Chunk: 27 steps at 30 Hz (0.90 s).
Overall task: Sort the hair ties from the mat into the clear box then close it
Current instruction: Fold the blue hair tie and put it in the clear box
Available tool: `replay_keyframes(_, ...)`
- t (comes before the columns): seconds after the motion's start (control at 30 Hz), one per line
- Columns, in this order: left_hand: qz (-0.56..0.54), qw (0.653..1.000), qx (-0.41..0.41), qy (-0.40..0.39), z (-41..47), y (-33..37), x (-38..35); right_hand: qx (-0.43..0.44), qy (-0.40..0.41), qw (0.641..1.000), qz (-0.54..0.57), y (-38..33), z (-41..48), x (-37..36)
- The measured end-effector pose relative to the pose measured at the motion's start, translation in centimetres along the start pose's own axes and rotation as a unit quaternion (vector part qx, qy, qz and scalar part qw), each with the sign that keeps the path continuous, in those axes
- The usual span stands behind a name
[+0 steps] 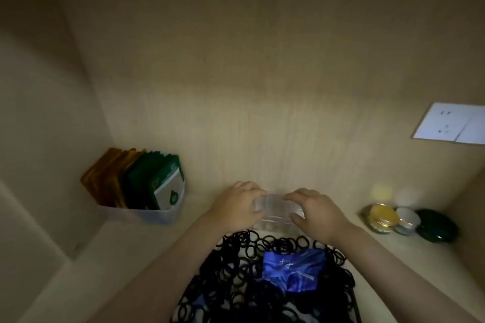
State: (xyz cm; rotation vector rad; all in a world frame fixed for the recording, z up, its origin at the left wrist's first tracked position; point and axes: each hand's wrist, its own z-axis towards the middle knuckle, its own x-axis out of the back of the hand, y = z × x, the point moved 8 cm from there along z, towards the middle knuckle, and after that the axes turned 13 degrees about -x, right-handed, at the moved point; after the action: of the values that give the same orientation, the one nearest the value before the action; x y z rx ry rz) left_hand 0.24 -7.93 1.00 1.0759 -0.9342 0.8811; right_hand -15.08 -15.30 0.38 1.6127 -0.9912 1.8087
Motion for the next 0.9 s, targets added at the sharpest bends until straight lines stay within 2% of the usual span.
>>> replay_keyframes(0.13, 0.021, 0.998, 0.029, -0.043, 0.0, -2.8, -3.4, 0.030, 0.048, 0.997, -0.053, -0.6, 0.6, -2.8)
replay_keyframes(0.33, -0.006, 0.997, 0.045, 0.069, -1.0, -6.3, -6.1, 0.043, 0.106, 0.987, -0.110, -0.7, 1.0, -6.5)
replay_keyframes(0.53, -0.164, 0.972, 0.033, 0.162, -2.1, -7.4, -8.1, 0.011, 0.138, 0.970, -0.200, -1.6, 1.2, -8.4)
replay_keyframes(0.67, -0.163, 0.972, 0.031, 0.168, -1.7, -7.7, -7.9, 0.007, 0.133, 0.958, -0.255, -1.7, 1.6, -9.1)
replay_keyframes(0.9, -0.181, 0.962, 0.031, 0.201, -1.6, -8.0, -7.9, 0.076, 0.130, 0.948, -0.280, -2.6, 1.2, -7.5)
